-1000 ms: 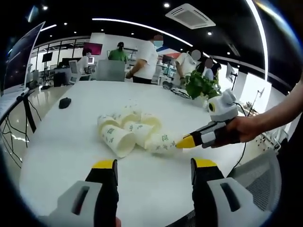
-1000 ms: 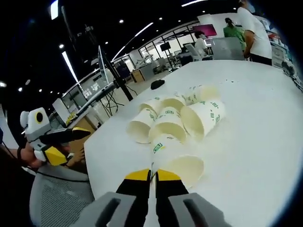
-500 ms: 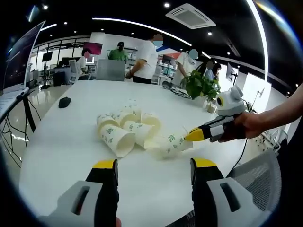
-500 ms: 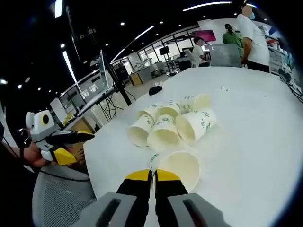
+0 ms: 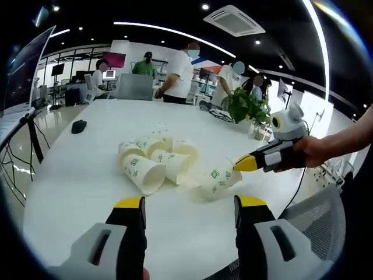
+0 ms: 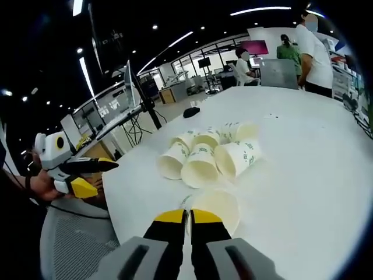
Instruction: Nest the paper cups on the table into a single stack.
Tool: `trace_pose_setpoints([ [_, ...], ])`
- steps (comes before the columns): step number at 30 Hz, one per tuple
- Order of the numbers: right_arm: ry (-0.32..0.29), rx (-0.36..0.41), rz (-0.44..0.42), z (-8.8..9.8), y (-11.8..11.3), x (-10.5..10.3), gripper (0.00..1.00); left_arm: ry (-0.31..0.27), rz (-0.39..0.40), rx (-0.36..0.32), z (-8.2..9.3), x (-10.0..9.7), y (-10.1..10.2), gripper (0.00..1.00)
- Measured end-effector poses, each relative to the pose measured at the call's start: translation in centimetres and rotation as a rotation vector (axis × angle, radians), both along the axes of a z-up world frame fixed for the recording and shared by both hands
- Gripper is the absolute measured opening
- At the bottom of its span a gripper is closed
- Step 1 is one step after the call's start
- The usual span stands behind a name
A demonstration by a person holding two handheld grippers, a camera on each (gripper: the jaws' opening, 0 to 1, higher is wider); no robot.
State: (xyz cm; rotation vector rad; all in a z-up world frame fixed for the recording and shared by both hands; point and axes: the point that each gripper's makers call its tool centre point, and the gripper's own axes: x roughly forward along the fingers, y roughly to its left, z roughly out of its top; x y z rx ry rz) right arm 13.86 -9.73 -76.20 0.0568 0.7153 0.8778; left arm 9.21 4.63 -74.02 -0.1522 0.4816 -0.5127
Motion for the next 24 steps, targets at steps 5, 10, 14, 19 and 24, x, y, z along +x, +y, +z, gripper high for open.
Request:
trace_pose_setpoints([
  [5,-0.024,-0.015,0.012,0.4,-0.2,0.5,0.00,0.000,-0.003,-0.002,0.1,0.0,-0.1,0.60],
  [10,-0.031,-0.029,0.029,0.6,-0.1,0.1,0.00,0.000,-0.002,-0.001,0.1,0.0,0.0,0.60],
  [14,-0.047,-0.030,0.035,1.4,0.3,-0.1,0.00,0.002,0.000,0.001,-0.1,0.1,0.1,0.60],
  [19,-0.060,-0.037,0.050,1.6,0.4,0.1,0.00,0.010,-0.013,0.005,0.0,-0.2,-0.3,0.58],
  [24,-0.039,-0.056,0.056,1.1,0.3,-0.6,0.04,0.009,-0.011,0.005,0.0,-0.2,-0.3,0.58],
])
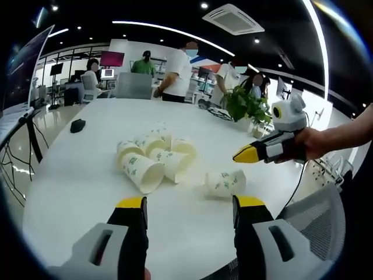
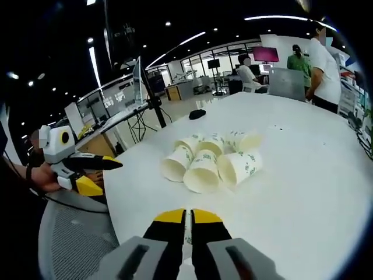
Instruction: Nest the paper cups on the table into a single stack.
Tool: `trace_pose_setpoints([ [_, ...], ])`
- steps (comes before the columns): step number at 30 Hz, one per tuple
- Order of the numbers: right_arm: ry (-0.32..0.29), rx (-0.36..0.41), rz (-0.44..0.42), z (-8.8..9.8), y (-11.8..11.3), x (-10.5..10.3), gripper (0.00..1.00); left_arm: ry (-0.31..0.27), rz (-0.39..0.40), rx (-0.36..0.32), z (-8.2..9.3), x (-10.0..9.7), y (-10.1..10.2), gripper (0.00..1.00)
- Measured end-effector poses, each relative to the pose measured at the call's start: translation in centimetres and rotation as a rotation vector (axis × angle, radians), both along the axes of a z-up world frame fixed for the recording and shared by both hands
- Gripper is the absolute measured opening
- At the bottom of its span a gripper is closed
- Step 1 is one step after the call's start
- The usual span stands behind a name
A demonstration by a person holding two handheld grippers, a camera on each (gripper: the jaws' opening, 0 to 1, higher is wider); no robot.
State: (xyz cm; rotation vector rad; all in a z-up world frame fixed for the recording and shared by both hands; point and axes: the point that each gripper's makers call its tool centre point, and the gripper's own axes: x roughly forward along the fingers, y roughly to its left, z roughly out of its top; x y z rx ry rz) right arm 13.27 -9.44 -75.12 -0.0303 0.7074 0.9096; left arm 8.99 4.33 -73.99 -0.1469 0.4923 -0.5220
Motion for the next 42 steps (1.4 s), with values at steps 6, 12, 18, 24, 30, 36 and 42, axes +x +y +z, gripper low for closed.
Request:
trace_pose_setpoints([
  [6,0.033,-0.004,-0.055,-1.2,-1.7,-0.8,0.24,0.001,0.002,0.004,-0.1,0.0,0.1,0.58],
  [12,0.081,0.054,-0.143,-2.2,-2.9,-1.5,0.28,0.003,0.001,0.007,-0.2,0.1,0.2,0.58],
  [18,0.140,0.062,-0.158,-4.5,-2.6,-3.0,0.27,0.005,-0.002,0.011,-0.3,0.0,0.1,0.58],
  [24,0.177,0.112,-0.213,-5.0,-1.4,-3.2,0.29,0.010,-0.007,0.016,-0.4,-0.1,0.0,0.58],
  [30,0.178,0.121,-0.206,-4.8,-1.8,-3.9,0.27,0.011,0.000,0.015,-0.4,0.0,0.1,0.58],
  [36,0.210,0.147,-0.215,-4.7,-2.0,-4.9,0.25,0.011,0.000,0.017,-0.4,0.0,0.1,0.58],
  [42,0.250,0.159,-0.169,-5.7,-0.6,-6.1,0.23,0.012,-0.002,0.018,-0.5,0.0,0.2,0.57],
])
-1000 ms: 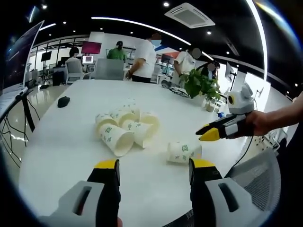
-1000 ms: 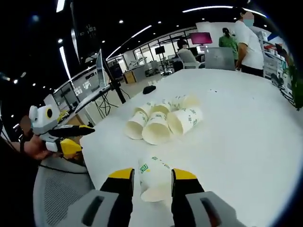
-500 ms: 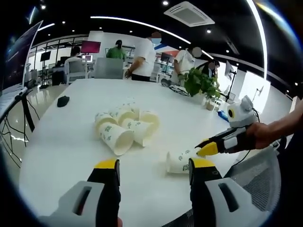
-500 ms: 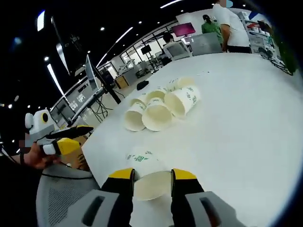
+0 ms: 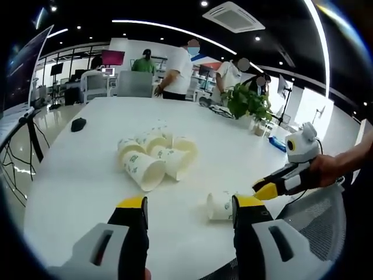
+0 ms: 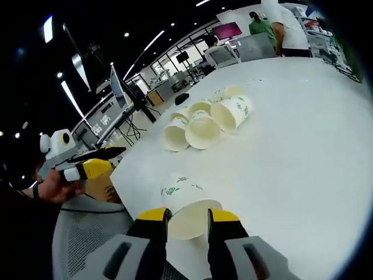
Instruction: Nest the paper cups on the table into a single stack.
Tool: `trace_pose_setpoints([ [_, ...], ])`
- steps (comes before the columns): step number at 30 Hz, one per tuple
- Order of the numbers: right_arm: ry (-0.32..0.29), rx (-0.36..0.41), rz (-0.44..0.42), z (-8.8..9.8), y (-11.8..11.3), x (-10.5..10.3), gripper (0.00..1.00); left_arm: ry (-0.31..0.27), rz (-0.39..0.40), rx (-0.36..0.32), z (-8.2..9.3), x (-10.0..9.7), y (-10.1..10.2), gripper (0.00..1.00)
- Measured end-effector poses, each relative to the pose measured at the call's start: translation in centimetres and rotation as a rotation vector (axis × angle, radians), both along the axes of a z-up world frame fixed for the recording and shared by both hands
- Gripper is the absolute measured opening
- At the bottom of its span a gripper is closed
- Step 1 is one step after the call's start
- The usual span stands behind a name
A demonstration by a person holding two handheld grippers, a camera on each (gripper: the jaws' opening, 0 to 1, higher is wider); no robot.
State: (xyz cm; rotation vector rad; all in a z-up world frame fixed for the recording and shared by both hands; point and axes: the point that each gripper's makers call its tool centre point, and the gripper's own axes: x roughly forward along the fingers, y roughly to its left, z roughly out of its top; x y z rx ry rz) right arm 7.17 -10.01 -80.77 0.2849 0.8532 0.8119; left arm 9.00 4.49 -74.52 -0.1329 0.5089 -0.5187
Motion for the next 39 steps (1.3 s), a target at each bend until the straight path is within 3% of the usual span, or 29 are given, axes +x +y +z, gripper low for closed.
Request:
trace_pose_setpoints([
  [3,0.026,0.020,0.008,0.2,0.9,-0.6,0.19,0.001,-0.001,0.001,-0.1,0.0,0.0,0.57],
  [9,0.015,0.027,0.014,-0.3,1.9,-0.3,0.01,0.003,-0.001,0.000,-0.1,0.0,0.1,0.57],
  [15,-0.014,0.007,0.029,-0.2,2.0,-0.1,0.00,0.002,0.000,-0.001,0.0,0.0,0.0,0.56],
  [31,-0.157,-0.083,0.051,4.2,0.8,2.1,0.00,-0.001,-0.001,-0.002,0.1,0.0,-0.1,0.56],
  [39,-0.164,-0.106,0.042,3.7,0.0,3.1,0.00,-0.003,0.003,-0.002,0.1,0.0,0.0,0.56],
])
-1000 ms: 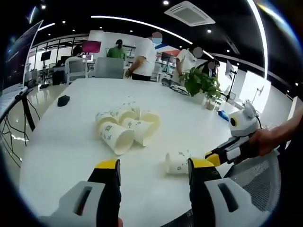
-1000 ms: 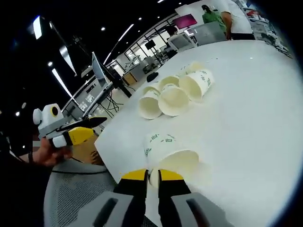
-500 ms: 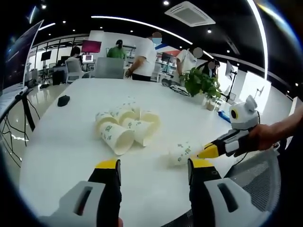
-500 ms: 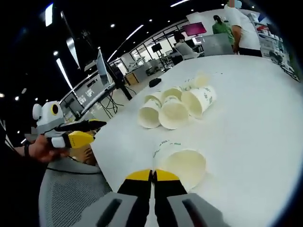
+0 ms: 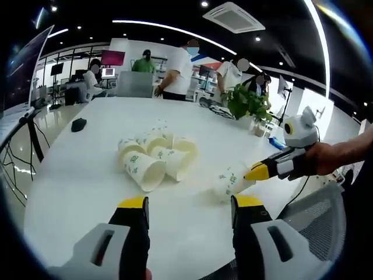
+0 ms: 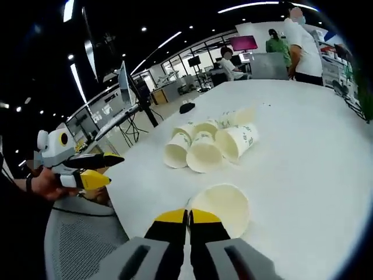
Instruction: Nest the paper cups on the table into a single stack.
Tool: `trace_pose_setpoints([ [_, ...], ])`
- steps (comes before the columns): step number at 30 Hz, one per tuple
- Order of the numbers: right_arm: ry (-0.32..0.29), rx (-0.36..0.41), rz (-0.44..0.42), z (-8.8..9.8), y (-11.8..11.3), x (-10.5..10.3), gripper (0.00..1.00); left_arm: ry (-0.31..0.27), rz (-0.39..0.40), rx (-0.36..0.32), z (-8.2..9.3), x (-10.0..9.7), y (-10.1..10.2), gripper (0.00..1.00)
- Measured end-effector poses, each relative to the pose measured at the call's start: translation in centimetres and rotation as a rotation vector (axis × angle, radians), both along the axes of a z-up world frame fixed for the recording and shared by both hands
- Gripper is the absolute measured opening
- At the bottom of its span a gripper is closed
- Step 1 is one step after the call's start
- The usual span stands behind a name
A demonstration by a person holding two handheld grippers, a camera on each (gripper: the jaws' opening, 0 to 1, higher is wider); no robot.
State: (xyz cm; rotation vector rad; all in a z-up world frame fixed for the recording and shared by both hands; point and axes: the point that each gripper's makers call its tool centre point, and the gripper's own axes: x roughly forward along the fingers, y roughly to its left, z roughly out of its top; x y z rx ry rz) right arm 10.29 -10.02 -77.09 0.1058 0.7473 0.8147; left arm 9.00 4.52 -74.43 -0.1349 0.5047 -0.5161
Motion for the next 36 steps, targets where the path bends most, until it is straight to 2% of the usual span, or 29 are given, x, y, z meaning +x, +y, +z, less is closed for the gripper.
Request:
trace_pose_setpoints([
  [6,-0.039,-0.048,0.011,0.4,-0.4,0.4,0.00,0.001,-0.002,0.002,0.0,0.0,0.0,0.56],
  [14,-0.076,-0.076,0.011,1.0,-1.0,1.7,0.00,0.003,-0.006,0.007,-0.2,0.0,0.0,0.56],
  [18,-0.096,-0.116,0.031,0.7,-1.2,2.6,0.00,0.005,-0.007,0.007,-0.1,-0.1,-0.1,0.56],
  [30,-0.098,-0.157,0.139,-0.2,1.6,0.9,0.00,0.008,-0.004,0.004,-0.1,-0.1,-0.2,0.56],
  [36,-0.091,-0.171,0.192,-0.7,2.6,-0.1,0.03,0.008,-0.008,0.005,-0.1,-0.1,-0.2,0.56],
])
